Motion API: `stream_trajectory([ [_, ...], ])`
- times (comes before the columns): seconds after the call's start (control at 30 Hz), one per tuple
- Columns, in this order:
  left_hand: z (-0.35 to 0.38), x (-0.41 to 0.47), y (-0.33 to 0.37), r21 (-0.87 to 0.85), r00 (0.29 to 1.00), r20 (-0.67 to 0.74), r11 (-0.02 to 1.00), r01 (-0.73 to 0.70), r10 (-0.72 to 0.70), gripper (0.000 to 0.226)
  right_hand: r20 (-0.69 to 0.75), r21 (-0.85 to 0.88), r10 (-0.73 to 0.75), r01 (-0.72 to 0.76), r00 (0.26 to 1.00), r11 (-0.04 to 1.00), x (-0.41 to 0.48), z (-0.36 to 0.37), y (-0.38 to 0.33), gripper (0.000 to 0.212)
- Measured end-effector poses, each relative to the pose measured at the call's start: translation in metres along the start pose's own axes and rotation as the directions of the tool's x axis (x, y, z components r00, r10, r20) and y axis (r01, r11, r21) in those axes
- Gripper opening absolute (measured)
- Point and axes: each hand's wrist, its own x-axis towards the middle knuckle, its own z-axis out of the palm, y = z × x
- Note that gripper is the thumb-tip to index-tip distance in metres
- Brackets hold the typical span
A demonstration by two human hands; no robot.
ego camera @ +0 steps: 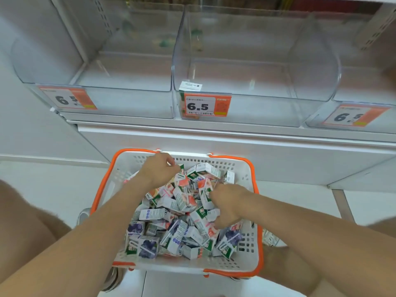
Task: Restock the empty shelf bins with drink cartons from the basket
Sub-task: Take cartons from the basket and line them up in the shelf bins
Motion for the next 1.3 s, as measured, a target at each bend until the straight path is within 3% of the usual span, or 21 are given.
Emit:
stream_trajectory([
  [0.1,-0.014,-0.012,0.017,-0.294,1.000,0.022,0.956,0.014,-0.008,0.020,0.041,-0.137,-0.063,0.068,0.997,0.988,-0.007,0.008,-0.011,0.052],
  [0.23,-0.029,-0.028,0.028,-0.451,0.994,0.108,0.891,0.059,-0.011,0.021,-0.030,-0.232,-0.151,0.140,0.988,0.963,-0.020,0.025,-0.029,0.043],
  [0.37,-0.043,-0.045,0.034,-0.509,0.988,0.156,0.855,0.098,-0.021,0.022,0.034,-0.235,-0.192,0.194,0.981,0.952,-0.026,0.027,-0.038,0.029],
  [0.47,-0.051,-0.053,0.034,-0.514,0.985,0.164,0.849,0.126,-0.047,0.021,-0.050,-0.094,-0.151,0.146,0.987,0.985,-0.030,-0.001,-0.035,0.040],
  [0.57,-0.061,-0.060,0.041,-0.548,0.987,0.142,0.824,0.143,-0.077,0.008,-0.300,0.246,-0.056,0.134,0.952,0.960,-0.043,-0.049,-0.027,0.051],
  [0.67,-0.074,-0.063,0.052,-0.667,0.987,0.093,0.728,0.160,-0.132,0.016,-0.499,0.619,0.123,0.253,0.858,0.744,-0.056,-0.094,-0.018,0.042],
  [0.77,-0.089,-0.066,0.061,-0.761,0.988,0.068,0.633,0.143,-0.142,0.037,-0.533,0.825,0.227,0.440,0.815,0.356,-0.069,-0.128,-0.015,0.029],
  [0.87,-0.103,-0.073,0.077,-0.806,0.997,0.054,0.586,0.078,-0.058,0.034,-0.559,0.829,0.280,0.525,0.780,0.192,-0.081,-0.159,-0.020,0.024],
  [1.07,-0.143,-0.087,0.110,-0.733,0.987,-0.129,0.662,-0.157,0.091,0.013,-0.581,0.728,0.333,0.657,0.742,-0.194,-0.097,-0.199,-0.040,0.041],
  [1.17,-0.167,-0.091,0.119,-0.634,0.965,-0.245,0.737,-0.234,0.096,0.011,-0.575,0.684,0.410,0.691,0.708,-0.233,-0.098,-0.216,-0.044,0.033],
  [1.3,-0.197,-0.083,0.109,-0.518,0.939,-0.342,0.824,-0.232,0.049,0.012,-0.617,0.667,0.460,0.735,0.638,-0.125,-0.090,-0.231,-0.054,0.021],
])
